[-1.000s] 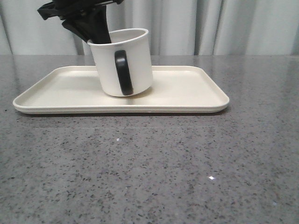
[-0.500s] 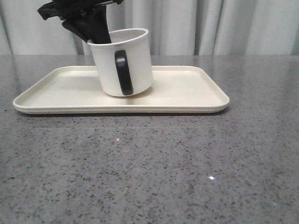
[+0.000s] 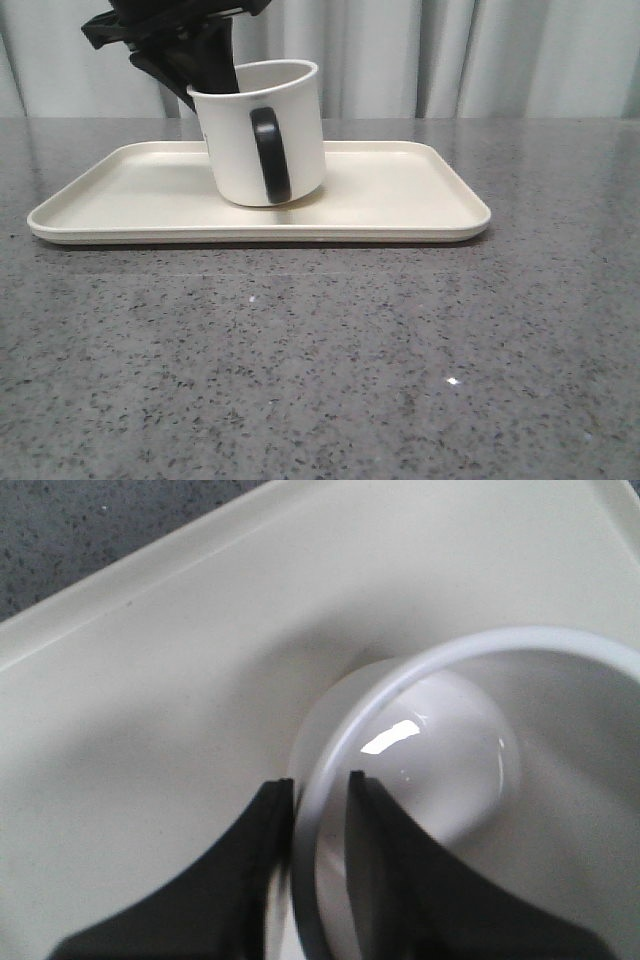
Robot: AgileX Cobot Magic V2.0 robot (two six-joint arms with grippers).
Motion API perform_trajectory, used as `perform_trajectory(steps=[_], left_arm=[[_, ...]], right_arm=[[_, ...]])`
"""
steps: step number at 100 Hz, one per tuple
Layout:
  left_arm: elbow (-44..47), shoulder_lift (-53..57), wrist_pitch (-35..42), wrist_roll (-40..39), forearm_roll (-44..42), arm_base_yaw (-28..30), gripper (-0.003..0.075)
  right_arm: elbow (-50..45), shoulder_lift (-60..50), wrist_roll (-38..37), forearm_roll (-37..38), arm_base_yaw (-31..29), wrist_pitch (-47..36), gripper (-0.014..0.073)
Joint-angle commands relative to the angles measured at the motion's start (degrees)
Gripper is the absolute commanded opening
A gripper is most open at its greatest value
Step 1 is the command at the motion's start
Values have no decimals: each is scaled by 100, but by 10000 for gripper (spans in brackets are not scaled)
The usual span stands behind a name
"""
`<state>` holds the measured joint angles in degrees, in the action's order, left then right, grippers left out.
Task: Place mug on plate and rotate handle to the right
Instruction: 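Lower the held mug onto the tray with the left gripper, then open the left gripper and withdraw it from the mug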
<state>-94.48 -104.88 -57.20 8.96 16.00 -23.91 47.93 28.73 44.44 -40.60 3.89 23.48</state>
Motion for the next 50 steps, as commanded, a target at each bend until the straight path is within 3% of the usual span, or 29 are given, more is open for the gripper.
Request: perform_trajectory(steps=[1,50], left_arm=[[-160,271,125,-41,150,-50,204],[-1227,359,-185,-41,160,-50,232]], right_arm=[[161,84,28,-74,-22,-335,414],[161,84,28,-74,-22,-335,414]])
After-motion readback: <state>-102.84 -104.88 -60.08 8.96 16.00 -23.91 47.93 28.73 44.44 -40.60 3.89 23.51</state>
